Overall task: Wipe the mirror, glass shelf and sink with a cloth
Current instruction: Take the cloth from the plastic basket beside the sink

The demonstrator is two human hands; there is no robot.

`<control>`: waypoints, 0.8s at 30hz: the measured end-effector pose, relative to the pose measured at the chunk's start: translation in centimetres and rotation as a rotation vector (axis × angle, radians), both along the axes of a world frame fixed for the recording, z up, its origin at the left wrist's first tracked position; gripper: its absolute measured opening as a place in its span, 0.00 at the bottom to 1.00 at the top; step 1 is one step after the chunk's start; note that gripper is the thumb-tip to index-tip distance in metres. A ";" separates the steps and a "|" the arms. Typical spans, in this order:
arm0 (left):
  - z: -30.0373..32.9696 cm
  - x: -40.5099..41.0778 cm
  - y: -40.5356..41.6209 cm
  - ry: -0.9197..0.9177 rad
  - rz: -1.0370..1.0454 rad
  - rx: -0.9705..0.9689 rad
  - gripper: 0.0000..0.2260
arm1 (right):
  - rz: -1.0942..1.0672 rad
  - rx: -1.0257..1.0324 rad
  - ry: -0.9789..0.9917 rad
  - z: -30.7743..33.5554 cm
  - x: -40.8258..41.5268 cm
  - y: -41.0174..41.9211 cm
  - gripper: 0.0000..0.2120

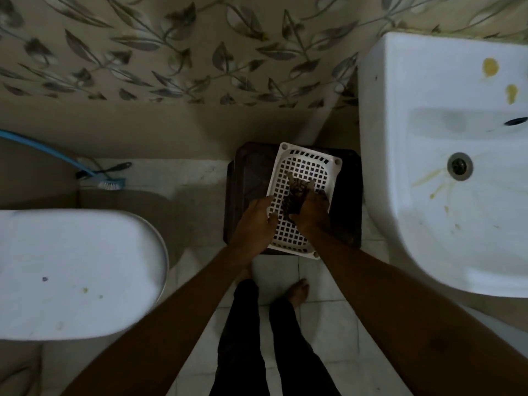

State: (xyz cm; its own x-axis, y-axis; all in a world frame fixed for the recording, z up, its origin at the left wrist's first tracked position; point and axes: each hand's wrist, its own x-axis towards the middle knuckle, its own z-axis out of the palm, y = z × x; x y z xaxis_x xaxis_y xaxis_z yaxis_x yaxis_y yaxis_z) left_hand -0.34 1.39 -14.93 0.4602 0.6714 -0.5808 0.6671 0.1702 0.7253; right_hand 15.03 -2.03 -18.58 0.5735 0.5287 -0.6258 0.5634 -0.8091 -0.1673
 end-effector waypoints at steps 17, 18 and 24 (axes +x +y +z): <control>8.2 2.1 4.5 -0.250 0.025 0.028 0.16 | -0.070 0.706 0.134 17.7 -0.9 -0.3 0.11; 9.5 2.2 4.7 -0.261 0.025 0.047 0.15 | -0.065 0.750 0.154 19.4 -0.7 -0.4 0.11; 18.9 4.2 5.4 -0.381 0.094 0.051 0.08 | -0.114 0.932 0.231 28.9 2.7 -1.1 0.11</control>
State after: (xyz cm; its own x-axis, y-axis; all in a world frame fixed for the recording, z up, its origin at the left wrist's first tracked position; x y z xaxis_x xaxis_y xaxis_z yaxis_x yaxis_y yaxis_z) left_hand 3.88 6.82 4.01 0.5719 0.7443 -0.3449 0.3316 0.1748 0.9271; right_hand 17.71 -3.12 10.35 0.5674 0.8188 -0.0869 0.3620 -0.3429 -0.8668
